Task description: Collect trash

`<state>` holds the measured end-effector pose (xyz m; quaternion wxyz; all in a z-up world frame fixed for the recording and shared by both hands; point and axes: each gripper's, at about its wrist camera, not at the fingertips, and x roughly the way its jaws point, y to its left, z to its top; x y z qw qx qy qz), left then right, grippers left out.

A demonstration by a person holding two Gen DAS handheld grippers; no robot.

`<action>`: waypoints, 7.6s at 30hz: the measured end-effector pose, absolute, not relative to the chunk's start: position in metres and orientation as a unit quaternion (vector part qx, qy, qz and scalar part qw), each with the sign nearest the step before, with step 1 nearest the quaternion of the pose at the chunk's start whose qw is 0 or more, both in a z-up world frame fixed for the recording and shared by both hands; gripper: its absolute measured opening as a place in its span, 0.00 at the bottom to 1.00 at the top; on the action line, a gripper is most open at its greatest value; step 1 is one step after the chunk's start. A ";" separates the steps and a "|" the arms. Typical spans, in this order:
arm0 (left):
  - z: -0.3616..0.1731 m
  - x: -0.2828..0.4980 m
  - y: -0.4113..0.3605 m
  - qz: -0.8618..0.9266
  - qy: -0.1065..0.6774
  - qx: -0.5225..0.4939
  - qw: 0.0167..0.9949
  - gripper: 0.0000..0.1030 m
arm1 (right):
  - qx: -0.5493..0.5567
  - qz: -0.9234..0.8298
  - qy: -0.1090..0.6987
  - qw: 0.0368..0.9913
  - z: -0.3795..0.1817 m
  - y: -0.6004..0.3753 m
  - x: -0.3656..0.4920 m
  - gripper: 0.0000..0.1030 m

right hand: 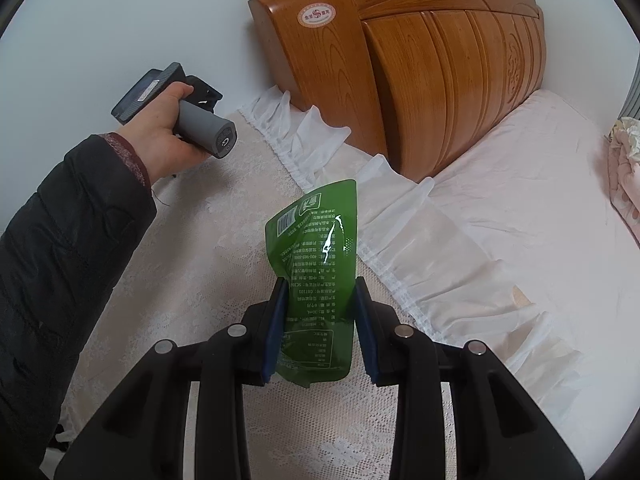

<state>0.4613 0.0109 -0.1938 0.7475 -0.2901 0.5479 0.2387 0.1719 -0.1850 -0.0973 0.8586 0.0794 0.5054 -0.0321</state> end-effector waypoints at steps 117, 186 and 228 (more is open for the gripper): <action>-0.100 -0.125 -0.264 -0.386 0.430 0.197 0.792 0.92 | 0.198 -0.191 0.545 0.792 -0.181 -0.448 -0.246 0.32; 0.033 -0.046 0.069 0.116 0.355 -0.053 0.926 0.93 | -0.013 0.106 0.375 0.921 0.048 -0.135 -0.035 0.98; 0.028 -0.040 0.059 0.093 0.363 -0.041 0.926 0.93 | -0.015 0.092 0.384 0.919 0.038 -0.141 -0.034 0.98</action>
